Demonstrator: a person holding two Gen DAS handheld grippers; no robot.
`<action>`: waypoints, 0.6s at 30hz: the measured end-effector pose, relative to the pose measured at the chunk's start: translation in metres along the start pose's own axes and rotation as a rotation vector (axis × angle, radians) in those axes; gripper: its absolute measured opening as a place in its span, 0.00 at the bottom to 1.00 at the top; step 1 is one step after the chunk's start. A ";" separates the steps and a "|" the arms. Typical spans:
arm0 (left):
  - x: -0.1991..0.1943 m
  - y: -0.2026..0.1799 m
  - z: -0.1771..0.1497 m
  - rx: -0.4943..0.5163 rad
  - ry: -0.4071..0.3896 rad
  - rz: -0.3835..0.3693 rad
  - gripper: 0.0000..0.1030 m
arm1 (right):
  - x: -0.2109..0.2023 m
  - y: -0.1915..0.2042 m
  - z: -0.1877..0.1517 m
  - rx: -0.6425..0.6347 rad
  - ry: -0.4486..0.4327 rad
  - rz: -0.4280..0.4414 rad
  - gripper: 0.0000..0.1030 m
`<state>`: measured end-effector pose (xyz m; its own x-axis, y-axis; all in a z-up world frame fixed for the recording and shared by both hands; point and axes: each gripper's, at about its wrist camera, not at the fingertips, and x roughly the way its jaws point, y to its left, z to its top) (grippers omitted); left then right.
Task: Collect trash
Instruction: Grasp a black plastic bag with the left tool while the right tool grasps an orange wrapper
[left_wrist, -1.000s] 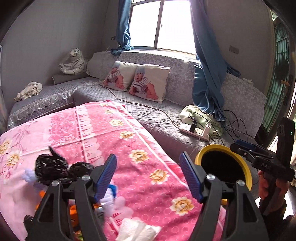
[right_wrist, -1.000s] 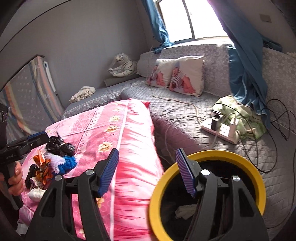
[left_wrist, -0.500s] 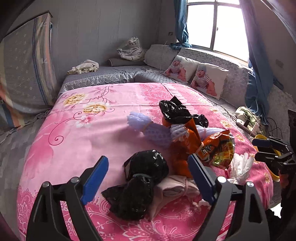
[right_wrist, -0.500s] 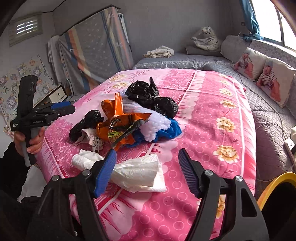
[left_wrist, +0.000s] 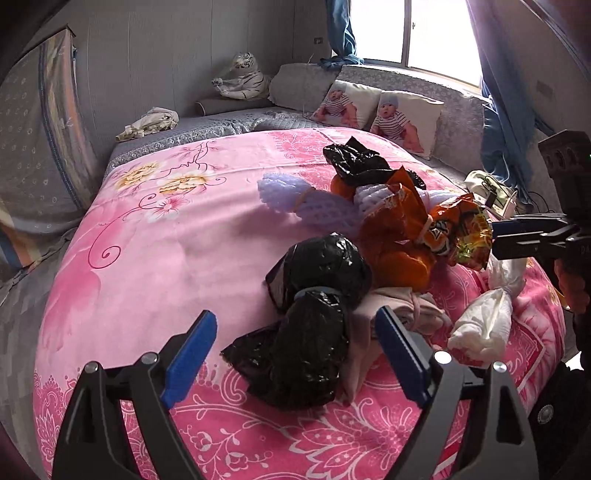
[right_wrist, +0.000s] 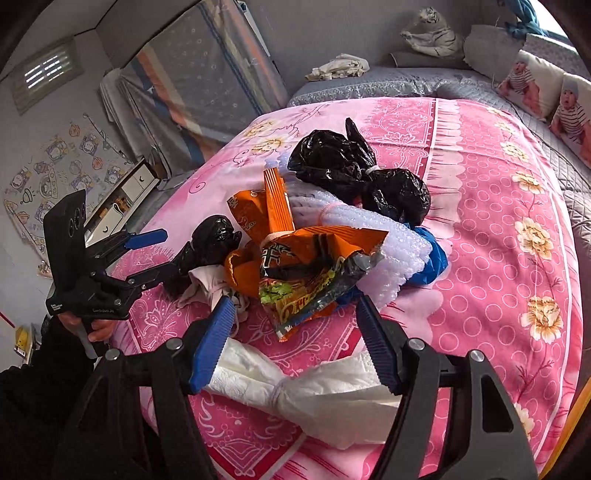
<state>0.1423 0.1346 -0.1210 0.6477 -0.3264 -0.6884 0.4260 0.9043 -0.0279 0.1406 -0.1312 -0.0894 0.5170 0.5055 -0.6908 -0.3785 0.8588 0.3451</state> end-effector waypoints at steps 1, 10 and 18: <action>0.002 0.001 0.000 -0.004 0.001 -0.002 0.82 | 0.002 -0.001 0.001 0.008 0.004 0.003 0.64; 0.015 0.007 0.020 -0.049 -0.009 -0.067 0.82 | 0.016 -0.008 0.011 0.057 0.029 0.030 0.63; 0.049 0.007 0.032 -0.094 0.068 -0.105 0.68 | 0.028 -0.010 0.014 0.066 0.046 0.038 0.54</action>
<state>0.1975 0.1165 -0.1323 0.5571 -0.4036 -0.7258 0.4258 0.8891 -0.1677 0.1692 -0.1245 -0.1033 0.4664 0.5350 -0.7044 -0.3450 0.8433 0.4120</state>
